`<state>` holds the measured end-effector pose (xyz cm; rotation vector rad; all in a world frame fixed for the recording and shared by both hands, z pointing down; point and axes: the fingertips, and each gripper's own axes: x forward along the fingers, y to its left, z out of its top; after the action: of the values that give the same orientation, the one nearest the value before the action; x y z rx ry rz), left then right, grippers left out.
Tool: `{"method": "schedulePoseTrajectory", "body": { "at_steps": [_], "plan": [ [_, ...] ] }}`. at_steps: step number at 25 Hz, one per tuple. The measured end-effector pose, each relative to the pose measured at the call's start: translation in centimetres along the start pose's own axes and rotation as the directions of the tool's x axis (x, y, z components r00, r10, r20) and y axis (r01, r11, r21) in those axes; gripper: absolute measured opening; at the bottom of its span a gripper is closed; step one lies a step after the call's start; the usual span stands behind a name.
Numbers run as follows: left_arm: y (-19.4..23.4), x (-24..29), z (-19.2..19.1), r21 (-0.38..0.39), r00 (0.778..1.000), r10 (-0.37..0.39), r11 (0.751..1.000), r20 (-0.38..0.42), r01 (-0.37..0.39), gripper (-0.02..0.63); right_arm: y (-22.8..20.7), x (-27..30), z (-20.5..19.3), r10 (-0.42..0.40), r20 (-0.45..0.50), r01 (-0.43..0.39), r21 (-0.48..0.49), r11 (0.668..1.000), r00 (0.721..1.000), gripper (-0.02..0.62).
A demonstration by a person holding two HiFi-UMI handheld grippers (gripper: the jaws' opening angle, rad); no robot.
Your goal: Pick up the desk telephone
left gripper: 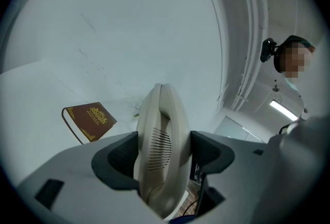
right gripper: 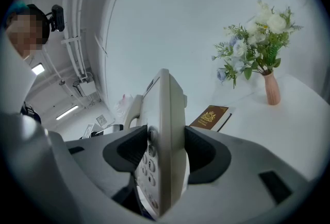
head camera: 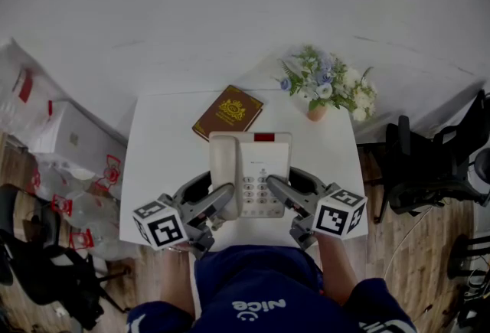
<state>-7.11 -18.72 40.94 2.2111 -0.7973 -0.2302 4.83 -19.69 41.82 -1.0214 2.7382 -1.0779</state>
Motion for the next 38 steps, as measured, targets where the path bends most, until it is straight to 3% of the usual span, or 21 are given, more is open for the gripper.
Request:
{"method": "schedulePoseTrajectory", "body": {
  "at_steps": [20, 38],
  "plan": [
    [-4.8, -1.3, 4.4, 0.123, 0.992, -0.078, 0.99, 0.097, 0.066, 0.331, 5.2, -1.4, 5.3, 0.051, 0.11, -0.029, -0.197, 0.98, 0.993, 0.242],
    [-8.4, -2.8, 7.2, 0.222, 0.979, -0.128, 0.971, 0.16, 0.091, 0.331, 9.1, -2.6, 8.4, 0.109, 0.183, -0.049, -0.305, 0.951, 0.977, 0.242]
  ]
}}
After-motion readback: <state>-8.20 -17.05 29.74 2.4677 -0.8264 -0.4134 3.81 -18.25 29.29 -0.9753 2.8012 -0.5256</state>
